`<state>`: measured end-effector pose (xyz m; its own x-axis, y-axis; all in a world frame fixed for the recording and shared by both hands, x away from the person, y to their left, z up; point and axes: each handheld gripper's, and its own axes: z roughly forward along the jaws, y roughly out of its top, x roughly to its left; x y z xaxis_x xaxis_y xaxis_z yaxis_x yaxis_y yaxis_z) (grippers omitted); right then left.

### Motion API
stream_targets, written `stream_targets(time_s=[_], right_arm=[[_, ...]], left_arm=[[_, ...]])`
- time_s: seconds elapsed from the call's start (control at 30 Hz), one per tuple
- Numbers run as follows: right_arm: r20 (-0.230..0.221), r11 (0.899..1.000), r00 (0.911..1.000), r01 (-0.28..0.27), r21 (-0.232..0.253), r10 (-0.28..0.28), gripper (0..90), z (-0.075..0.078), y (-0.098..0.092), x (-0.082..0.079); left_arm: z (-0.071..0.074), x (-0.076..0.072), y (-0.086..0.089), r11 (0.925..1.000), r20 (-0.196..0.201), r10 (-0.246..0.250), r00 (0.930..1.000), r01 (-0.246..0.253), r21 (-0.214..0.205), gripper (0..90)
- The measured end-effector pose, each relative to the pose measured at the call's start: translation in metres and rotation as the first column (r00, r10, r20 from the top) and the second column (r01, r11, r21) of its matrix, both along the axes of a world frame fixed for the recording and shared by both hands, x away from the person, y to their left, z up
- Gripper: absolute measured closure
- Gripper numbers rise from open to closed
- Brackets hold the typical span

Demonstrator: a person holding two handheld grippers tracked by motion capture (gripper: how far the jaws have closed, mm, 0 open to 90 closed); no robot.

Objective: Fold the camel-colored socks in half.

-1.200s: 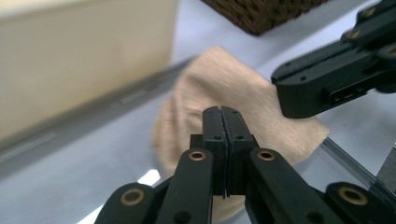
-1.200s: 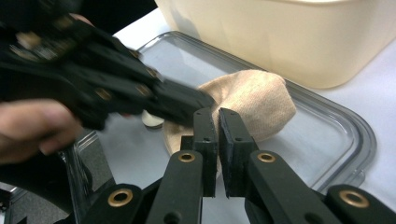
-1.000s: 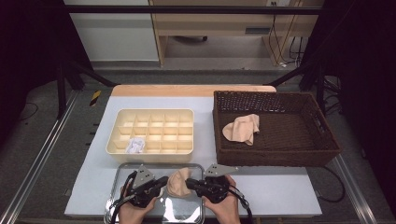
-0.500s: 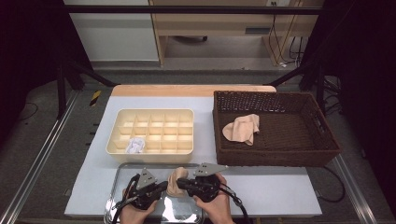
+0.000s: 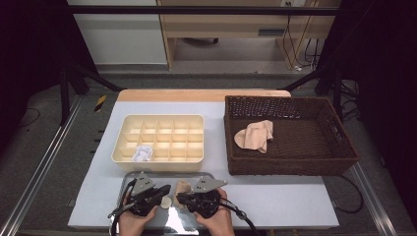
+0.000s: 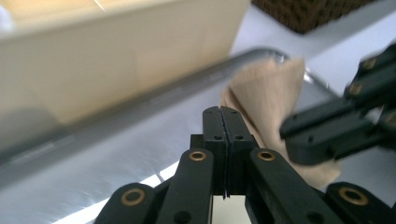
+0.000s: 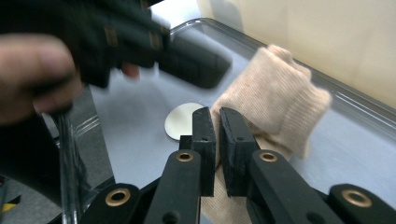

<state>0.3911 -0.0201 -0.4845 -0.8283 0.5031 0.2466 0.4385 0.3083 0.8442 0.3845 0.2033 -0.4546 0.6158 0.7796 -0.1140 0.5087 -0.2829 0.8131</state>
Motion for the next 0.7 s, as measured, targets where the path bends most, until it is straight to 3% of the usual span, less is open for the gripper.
stream_targets(time_s=[0.2, 0.3, 0.37, 0.5, 0.63, 0.7], right_arm=[[-0.003, 1.000, 1.0000, 0.002, -0.008, -0.002, 85.7, 0.000, 0.001, 0.000], [-0.008, 1.000, 1.0000, 0.003, -0.008, -0.003, 85.6, 0.000, 0.001, 0.001], [-0.004, 1.000, 1.0000, 0.001, -0.009, -0.002, 85.6, 0.000, 0.001, 0.001], [0.004, 1.000, 1.0000, 0.002, -0.013, -0.002, 85.2, 0.001, 0.001, 0.000], [0.000, 1.000, 1.0000, -0.003, -0.020, 0.003, 84.0, 0.002, -0.001, -0.002], [-0.005, 1.000, 1.0000, -0.005, -0.025, 0.005, 82.6, 0.004, -0.003, -0.003]], left_arm=[[0.013, 0.003, -0.001, 0.9990, 0.035, -0.035, 0.9988, 0.036, -0.028, 81.2], [0.013, 0.006, -0.010, 0.9974, 0.041, -0.063, 0.9972, 0.064, -0.033, 68.7], [0.012, 0.008, -0.016, 0.9960, 0.039, -0.082, 0.9959, 0.083, -0.034, 65.4], [0.007, 0.012, -0.024, 0.9959, 0.033, -0.090, 0.9954, 0.090, 0.008, 61.0], [0.000, 0.017, -0.025, 0.9958, 0.005, -0.067, 0.9977, 0.067, 0.062, 60.6], [-0.002, 0.018, -0.024, 0.9961, -0.009, -0.057, 0.9984, 0.057, 0.067, 60.6]])
